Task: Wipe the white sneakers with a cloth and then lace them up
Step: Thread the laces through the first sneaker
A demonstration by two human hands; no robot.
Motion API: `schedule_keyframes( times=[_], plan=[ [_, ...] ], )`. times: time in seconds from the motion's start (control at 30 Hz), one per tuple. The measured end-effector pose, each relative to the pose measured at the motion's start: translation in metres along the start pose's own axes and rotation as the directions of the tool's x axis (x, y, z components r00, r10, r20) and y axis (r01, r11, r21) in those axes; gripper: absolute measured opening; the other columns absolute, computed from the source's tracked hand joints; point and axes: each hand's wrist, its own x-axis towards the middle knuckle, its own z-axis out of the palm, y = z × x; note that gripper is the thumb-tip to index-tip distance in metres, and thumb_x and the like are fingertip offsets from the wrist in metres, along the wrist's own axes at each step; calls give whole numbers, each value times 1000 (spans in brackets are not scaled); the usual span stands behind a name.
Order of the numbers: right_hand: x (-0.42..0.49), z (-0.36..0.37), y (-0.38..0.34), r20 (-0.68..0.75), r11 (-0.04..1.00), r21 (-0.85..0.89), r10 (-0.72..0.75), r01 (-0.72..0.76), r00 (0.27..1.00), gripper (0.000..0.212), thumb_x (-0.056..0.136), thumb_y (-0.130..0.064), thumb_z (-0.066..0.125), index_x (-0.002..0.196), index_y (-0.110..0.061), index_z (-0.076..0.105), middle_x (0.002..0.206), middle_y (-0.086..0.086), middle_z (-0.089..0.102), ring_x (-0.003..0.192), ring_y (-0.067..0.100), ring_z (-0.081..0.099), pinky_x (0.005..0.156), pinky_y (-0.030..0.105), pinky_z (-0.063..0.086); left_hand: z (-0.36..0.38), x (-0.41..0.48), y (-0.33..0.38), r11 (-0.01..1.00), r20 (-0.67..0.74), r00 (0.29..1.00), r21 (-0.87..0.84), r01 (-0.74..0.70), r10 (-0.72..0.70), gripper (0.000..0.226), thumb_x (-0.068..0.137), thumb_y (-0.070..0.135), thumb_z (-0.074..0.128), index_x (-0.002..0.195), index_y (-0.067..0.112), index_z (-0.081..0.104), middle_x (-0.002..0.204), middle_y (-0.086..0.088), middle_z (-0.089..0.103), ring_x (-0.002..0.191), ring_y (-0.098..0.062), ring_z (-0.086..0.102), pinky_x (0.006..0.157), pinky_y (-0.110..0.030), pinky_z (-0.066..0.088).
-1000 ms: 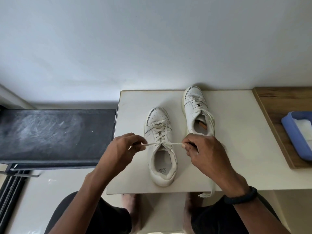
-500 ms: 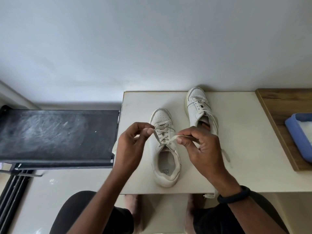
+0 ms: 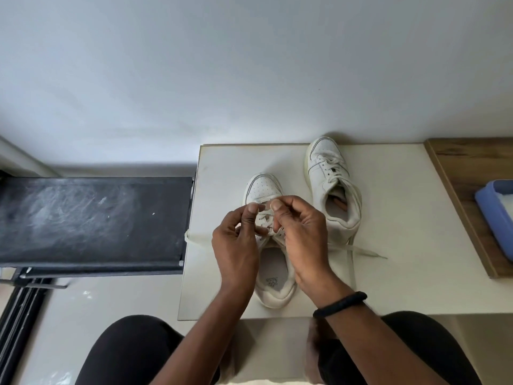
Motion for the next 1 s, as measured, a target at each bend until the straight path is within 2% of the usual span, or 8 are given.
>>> schedule_keyframes(
  times=[0.1, 0.2, 0.27, 0.37, 0.43, 0.53, 0.7, 1.0],
  plan=[
    [0, -1, -2, 51, 999, 17, 35, -36, 998, 23, 100, -19, 56, 96, -18, 79, 87, 1, 77, 83, 11, 70, 81, 40, 57, 0, 5, -2, 997, 39, 999, 72, 24, -27, 26, 103, 31, 54, 102, 17, 76, 69, -2, 67, 52, -4, 55, 56, -25, 45],
    [4, -11, -10, 114, 967, 189, 150, -170, 982, 25, 99, 0, 50, 102, 2, 75, 80, 1, 75, 68, 0, 68, 62, 17, 52, -3, 11, 3, 997, 157, 986, 60, 48, -57, 25, 105, 16, 52, 117, 17, 74, 90, -6, 70, 70, -6, 63, 63, -24, 51],
    [5, -17, -9, 145, 954, 212, 183, -212, 972, 28, 96, 4, 48, 103, 2, 75, 73, -3, 71, 64, 2, 64, 54, 14, 46, -9, 13, 7, 996, 228, 973, 84, 9, -28, 27, 103, 9, 54, 119, 19, 74, 103, -7, 71, 85, -8, 68, 73, -26, 55],
    [8, -23, -6, 163, 950, 221, 185, -219, 969, 29, 93, 4, 53, 100, -8, 79, 80, 2, 74, 84, 22, 67, 76, 37, 53, -15, 12, 14, 998, 264, 965, 50, -25, 11, 23, 97, 8, 65, 109, 21, 78, 101, 3, 77, 91, -5, 71, 76, -19, 54],
    [9, -24, -5, 173, 956, 200, 181, -214, 968, 26, 92, 4, 60, 101, -11, 79, 90, 8, 77, 91, 26, 69, 87, 45, 54, -18, 13, 17, 1000, 279, 960, 14, -10, 6, 20, 93, 5, 68, 105, 17, 78, 88, 8, 79, 80, 1, 70, 69, -11, 50],
    [11, -25, -2, 157, 949, 222, 190, -222, 969, 21, 88, 3, 69, 101, -12, 77, 98, 13, 77, 90, 25, 71, 81, 40, 56, -20, 15, 20, 997, 321, 947, -63, 39, -17, 14, 89, 1, 71, 101, 7, 74, 72, 5, 74, 65, 1, 65, 61, -11, 49],
    [14, -25, -5, 129, 937, 246, 222, -248, 967, 16, 85, 2, 71, 85, -14, 73, 86, 6, 77, 73, 15, 69, 59, 23, 52, -19, 14, 19, 991, 379, 925, -111, 74, -26, 7, 83, -5, 74, 88, 1, 73, 72, -2, 75, 65, -5, 68, 63, -13, 50],
    [9, -19, -8, 112, 915, 303, 244, -267, 963, 26, 86, 6, 67, 81, -17, 78, 84, 5, 77, 79, 19, 64, 64, 25, 49, -16, 10, 18, 991, 364, 929, -84, 106, -69, 11, 83, 5, 76, 94, 5, 77, 86, -10, 79, 78, -13, 74, 70, -19, 55]
  ],
)
